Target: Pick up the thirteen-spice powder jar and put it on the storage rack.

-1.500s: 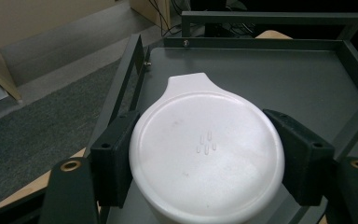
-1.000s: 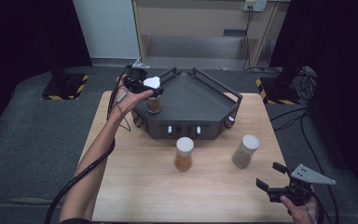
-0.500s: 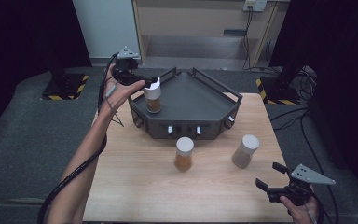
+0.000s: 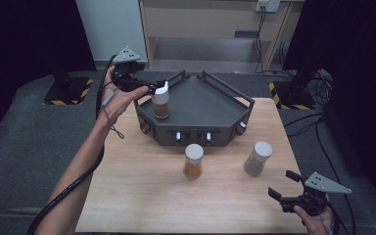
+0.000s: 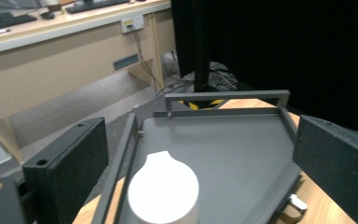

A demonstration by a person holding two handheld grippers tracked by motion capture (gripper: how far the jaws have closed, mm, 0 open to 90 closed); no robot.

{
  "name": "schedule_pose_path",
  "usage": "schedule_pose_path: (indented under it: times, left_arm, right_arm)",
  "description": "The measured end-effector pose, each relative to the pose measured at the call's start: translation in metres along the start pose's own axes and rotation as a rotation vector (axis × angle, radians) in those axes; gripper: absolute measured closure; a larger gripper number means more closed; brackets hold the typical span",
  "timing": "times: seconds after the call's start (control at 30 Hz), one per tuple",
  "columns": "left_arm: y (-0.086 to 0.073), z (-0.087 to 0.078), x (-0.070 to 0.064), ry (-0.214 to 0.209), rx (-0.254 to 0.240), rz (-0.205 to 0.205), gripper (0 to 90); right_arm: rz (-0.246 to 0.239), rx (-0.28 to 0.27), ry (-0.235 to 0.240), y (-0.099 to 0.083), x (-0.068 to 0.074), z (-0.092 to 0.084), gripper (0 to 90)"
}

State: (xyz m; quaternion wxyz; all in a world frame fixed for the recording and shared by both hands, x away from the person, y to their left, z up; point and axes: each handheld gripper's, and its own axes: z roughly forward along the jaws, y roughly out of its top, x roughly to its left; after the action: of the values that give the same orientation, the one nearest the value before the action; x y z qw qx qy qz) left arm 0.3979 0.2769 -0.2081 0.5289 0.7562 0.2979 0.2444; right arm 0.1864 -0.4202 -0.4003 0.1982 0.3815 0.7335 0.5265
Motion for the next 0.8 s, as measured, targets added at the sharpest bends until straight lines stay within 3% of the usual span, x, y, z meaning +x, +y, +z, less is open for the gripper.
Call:
schedule_pose_path:
  times: [0.33,0.8]
  left_arm:
    - [-0.014,-0.013,-0.012,-0.072,-0.052,0.015,2.5]
    - [-0.049,-0.037,-0.031,-0.163,-0.125,0.035,2.6]
  right_arm:
    - [-0.003,0.001,0.001,0.000,0.000,0.000,2.7]
    - [-0.005,0.004,0.001,0.001,0.001,0.001,2.7]
